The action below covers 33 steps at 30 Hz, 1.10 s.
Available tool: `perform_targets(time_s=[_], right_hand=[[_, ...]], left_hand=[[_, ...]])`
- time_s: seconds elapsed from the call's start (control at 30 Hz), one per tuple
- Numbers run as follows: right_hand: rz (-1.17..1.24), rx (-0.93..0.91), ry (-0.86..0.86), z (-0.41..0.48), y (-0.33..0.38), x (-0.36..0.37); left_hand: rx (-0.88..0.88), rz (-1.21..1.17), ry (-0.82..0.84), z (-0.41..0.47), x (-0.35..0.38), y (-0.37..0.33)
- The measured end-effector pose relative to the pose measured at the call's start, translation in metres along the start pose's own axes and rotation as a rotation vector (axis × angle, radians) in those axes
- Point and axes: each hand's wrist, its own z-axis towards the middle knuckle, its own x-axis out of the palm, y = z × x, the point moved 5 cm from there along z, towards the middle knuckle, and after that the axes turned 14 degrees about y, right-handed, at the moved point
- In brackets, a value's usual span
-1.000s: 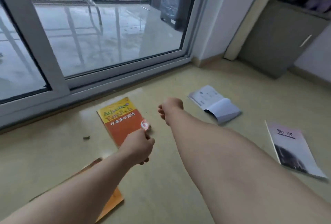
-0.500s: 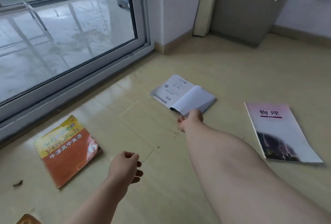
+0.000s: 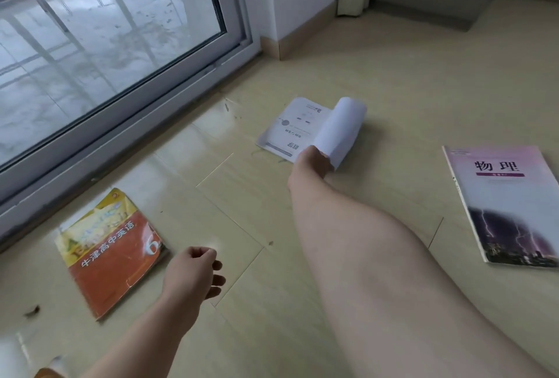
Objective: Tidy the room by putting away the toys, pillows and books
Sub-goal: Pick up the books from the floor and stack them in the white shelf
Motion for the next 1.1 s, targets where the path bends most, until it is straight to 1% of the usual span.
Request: perform_targets(time_s=[0.03, 0.1, 0.13, 0.17, 0.2, 0.23, 0.33, 0.47, 0.53, 0.63, 0.77, 0.83, 0.9, 1.0, 1.03, 1.1], right_hand=[[-0.145, -0.109, 0.042, -0.008, 0.011, 0.006], [-0.433, -0.313, 0.245, -0.011, 0.027, 0.024], [-0.582, -0.346, 0.347, -0.012, 0.025, 0.030], [-0.722, -0.354, 0.403, -0.011, 0.021, 0.036], [-0.787, -0.328, 0.376, -0.004, 0.015, 0.036], [-0.803, -0.310, 0.312, 0.005, 0.011, 0.033], [-0.725, -0.216, 0.062, 0.016, 0.009, 0.014], [-0.643, -0.117, -0.101, 0.027, 0.008, 0.001], [-0.630, -0.073, -0.155, 0.038, 0.007, 0.002], [-0.690, 0.009, -0.187, 0.047, 0.004, 0.010], [-0.858, 0.146, -0.166, 0.065, -0.008, 0.026], [-0.927, 0.198, -0.183, 0.072, -0.013, 0.029], [-0.892, 0.200, -0.191, 0.077, -0.014, 0.029], [-0.732, 0.195, -0.191, 0.082, -0.009, 0.022], [-0.711, 0.173, -0.184, 0.082, -0.007, 0.021], [-0.685, 0.060, -0.112, 0.081, -0.001, 0.023]], left_hand=[[-0.001, 0.001, -0.008, 0.002, -0.001, 0.000], [-0.006, -0.007, -0.016, 0.006, 0.000, 0.003], [-0.009, -0.010, -0.012, 0.007, 0.001, 0.005], [-0.009, -0.012, -0.008, 0.009, 0.003, 0.005], [-0.010, -0.009, -0.006, 0.010, 0.004, 0.005], [-0.006, -0.007, -0.004, 0.012, 0.004, 0.005], [0.006, -0.004, -0.008, 0.019, 0.003, 0.005], [0.000, -0.012, -0.013, 0.026, 0.002, 0.008], [-0.005, -0.008, -0.008, 0.027, 0.003, 0.010], [-0.020, -0.005, 0.007, 0.026, 0.006, 0.014], [-0.039, -0.014, 0.016, 0.026, 0.008, 0.023], [-0.050, -0.014, 0.002, 0.027, 0.006, 0.029], [-0.053, -0.014, -0.015, 0.030, 0.002, 0.032], [-0.058, -0.025, -0.042, 0.029, -0.004, 0.034], [-0.060, -0.028, -0.048, 0.028, -0.006, 0.034], [-0.063, -0.028, -0.051, 0.024, -0.013, 0.034]])
